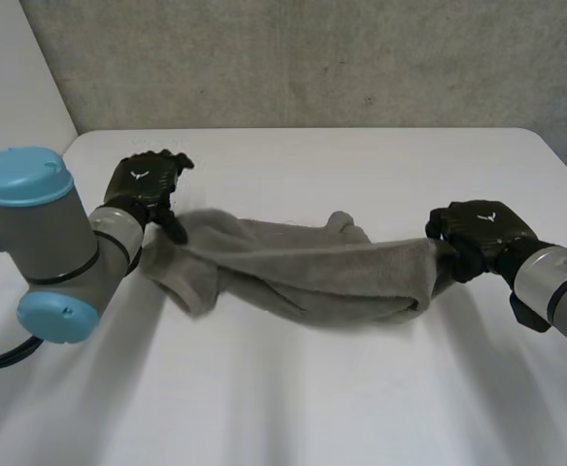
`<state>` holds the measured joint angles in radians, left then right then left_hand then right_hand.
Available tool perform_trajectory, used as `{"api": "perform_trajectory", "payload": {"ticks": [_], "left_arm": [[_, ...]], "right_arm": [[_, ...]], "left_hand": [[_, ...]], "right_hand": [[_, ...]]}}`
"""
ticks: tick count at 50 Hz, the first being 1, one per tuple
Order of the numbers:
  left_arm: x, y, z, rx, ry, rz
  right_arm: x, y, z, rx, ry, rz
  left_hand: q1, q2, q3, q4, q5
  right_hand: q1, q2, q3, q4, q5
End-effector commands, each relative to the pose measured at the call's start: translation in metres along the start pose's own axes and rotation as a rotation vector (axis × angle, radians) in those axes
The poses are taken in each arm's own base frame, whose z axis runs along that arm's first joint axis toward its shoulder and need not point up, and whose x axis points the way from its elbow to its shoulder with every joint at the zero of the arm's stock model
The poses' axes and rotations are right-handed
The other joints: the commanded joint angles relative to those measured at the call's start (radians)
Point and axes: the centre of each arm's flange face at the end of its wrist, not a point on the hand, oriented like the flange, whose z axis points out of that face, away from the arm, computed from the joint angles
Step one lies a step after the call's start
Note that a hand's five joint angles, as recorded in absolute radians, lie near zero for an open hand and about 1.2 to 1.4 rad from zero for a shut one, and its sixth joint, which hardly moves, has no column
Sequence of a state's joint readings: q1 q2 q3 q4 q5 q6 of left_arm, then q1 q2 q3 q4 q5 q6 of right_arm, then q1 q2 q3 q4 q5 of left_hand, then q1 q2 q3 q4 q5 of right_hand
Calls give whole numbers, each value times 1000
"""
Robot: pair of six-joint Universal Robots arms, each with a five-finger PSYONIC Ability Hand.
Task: Fold the laundry
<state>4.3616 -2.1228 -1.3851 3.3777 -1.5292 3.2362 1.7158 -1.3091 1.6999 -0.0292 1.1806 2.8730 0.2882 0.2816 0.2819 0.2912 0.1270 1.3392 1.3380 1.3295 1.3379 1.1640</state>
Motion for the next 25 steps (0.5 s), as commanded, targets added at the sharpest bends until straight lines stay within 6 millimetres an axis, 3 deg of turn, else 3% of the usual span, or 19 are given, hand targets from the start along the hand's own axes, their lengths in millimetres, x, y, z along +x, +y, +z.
{"api": "perform_trajectory", "payload": {"ticks": [1,6,13,17,25], "left_arm": [[0,-3,-14,-40,1,-4],[-6,-6,-41,-53,-11,-5],[-15,8,-48,-88,-38,-12],[-15,26,-37,-92,-42,-11],[-16,31,-10,-4,-47,-3]], "right_arm": [[14,12,7,-29,32,3],[25,15,12,-25,57,10],[32,16,13,-26,72,16],[33,14,13,-23,73,16],[34,12,11,-13,78,12]], "left_hand": [[-113,-106,-107,-116,-126],[-113,-106,-107,-116,-126],[-110,-103,-104,-113,-123],[-81,-74,-74,-84,-94],[-31,-24,-24,-34,-44]], "right_hand": [[57,58,67,58,58],[57,58,67,58,58],[57,58,67,58,58],[57,58,67,58,58],[57,58,67,58,58]]}}
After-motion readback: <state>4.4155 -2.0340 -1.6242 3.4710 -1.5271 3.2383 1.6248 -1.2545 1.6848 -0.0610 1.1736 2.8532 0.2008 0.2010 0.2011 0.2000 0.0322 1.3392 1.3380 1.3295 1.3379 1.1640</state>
